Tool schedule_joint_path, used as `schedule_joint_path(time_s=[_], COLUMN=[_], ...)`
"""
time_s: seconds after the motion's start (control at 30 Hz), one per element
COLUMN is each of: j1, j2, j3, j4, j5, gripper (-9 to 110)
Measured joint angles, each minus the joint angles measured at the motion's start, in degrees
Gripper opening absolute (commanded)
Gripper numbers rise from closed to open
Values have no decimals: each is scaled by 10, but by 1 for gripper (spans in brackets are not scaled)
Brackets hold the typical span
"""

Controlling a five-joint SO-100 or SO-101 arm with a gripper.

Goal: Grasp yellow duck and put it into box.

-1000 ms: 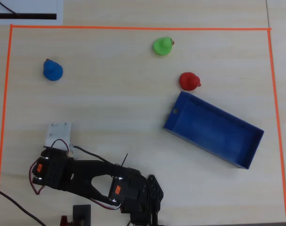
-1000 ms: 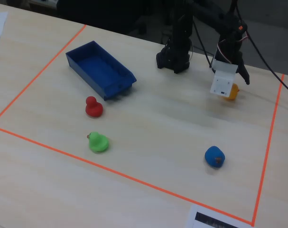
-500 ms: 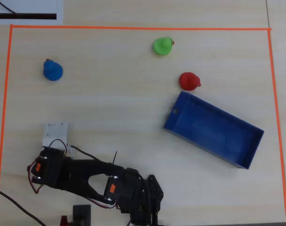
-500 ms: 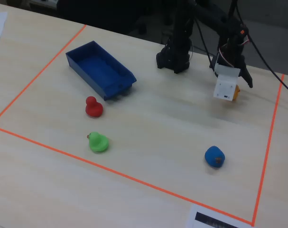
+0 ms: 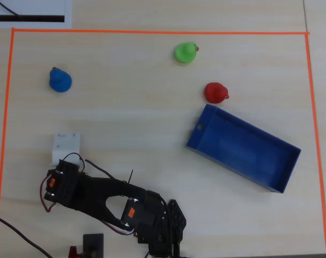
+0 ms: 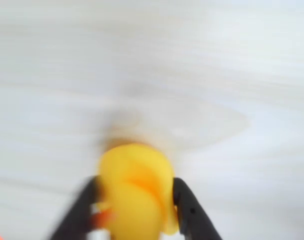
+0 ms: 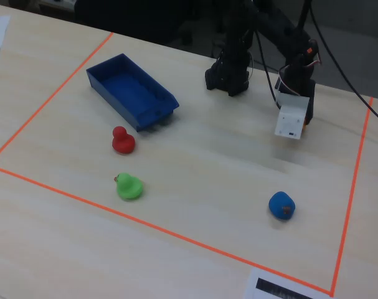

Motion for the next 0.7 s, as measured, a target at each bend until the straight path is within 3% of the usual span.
schedule_joint_path(time_s=[0.2, 0.37, 0.57, 0.7], j1=[23, 110, 362, 571], j2=[3, 59, 114, 120], j3=[-2, -116, -388, -410], j4=[24, 188, 356, 316], j5=[-4, -69, -261, -424], gripper=[0, 0, 0, 0])
